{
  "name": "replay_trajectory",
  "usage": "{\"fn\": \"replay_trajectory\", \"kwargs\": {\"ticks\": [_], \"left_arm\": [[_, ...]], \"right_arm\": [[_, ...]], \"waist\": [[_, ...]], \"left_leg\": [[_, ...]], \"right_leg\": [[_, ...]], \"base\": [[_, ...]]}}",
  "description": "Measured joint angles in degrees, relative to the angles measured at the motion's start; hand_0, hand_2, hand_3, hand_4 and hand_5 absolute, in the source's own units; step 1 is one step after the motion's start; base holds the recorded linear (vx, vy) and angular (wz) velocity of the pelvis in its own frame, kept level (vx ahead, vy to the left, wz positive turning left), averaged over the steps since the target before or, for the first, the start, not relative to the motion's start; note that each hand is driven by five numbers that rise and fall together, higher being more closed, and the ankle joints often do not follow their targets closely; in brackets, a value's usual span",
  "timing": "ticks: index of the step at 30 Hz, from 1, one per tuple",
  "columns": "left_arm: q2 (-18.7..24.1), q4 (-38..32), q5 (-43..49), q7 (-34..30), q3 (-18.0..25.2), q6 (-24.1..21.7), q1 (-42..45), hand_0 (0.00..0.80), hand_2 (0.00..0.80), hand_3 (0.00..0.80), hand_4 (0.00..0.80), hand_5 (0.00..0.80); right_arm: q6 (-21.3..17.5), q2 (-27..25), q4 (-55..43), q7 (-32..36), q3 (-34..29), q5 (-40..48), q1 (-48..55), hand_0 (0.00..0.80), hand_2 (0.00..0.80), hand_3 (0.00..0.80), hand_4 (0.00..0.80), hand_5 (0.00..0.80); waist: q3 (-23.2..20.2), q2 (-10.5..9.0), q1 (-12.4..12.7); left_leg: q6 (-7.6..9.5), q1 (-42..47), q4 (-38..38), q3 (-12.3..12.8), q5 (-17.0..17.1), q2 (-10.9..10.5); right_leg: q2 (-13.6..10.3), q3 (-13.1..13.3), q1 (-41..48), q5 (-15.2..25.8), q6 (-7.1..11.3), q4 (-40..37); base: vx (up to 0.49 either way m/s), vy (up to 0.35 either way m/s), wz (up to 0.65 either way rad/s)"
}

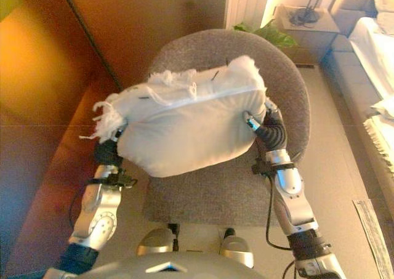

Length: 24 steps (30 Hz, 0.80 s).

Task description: Pick up the cushion and take it to the sofa

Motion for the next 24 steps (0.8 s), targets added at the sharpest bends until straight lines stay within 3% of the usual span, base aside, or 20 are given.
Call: {"fn": "replay_trajectory", "kwargs": {"ticks": [5, 9, 17, 24], "left_arm": [[-0.76, 5.63, 1.36, 3.18, -1.10, 6.62, -1.20, 0.800, 0.800, 0.800, 0.800, 0.800], [-1.37, 11.10, 1.38, 4.84, -1.97, 11.08, -4.05, 0.800, 0.800, 0.800, 0.800, 0.800], [-3.37, 23.28, 2.03, 7.48, -4.83, 11.59, -13.05, 0.800, 0.800, 0.800, 0.800, 0.800], [-3.99, 26.78, 3.77, 5.48, -5.06, 11.58, -14.72, 0.800, 0.800, 0.800, 0.800, 0.800]], "right_arm": [[4.32, 2.72, 6.75, -2.83, 2.20, 0.00, 0.14, 0.800, 0.800, 0.800, 0.800, 0.800], [6.44, 4.46, 10.73, -6.00, 3.12, 1.78, 0.03, 0.800, 0.800, 0.800, 0.800, 0.800], [7.53, 6.67, 17.98, -14.33, 4.79, 2.68, -6.49, 0.800, 0.800, 0.800, 0.800, 0.800], [7.73, 7.56, 17.97, -19.15, 5.17, -1.11, -6.63, 0.800, 0.800, 0.800, 0.800, 0.800]], "waist": [[-0.22, -0.06, -1.28], [-0.41, -0.39, -1.79], [-0.51, -0.29, -4.23], [-0.96, 1.25, -7.66]], "left_leg": [[0.31, 3.40, -3.46, 0.91, 1.73, -1.58], [0.24, 3.94, -3.44, 1.29, 1.59, -1.47], [0.12, 3.76, -3.50, 2.86, 1.50, -1.01], [0.16, 4.66, -3.52, 4.69, 1.47, -1.13]], "right_leg": [[-0.98, 0.37, 3.57, 1.99, 1.27, -4.17], [-0.72, 0.36, 5.19, 2.78, 1.07, -6.30], [-0.38, 1.80, 4.01, 3.44, 0.95, -6.47], [-0.58, 3.91, 3.97, 3.92, 1.08, -6.50]], "base": [[0.138, 0.020, -0.04], [-0.011, -0.006, -0.01], [-0.029, 0.023, -0.10], [0.134, 0.008, -0.13]]}}
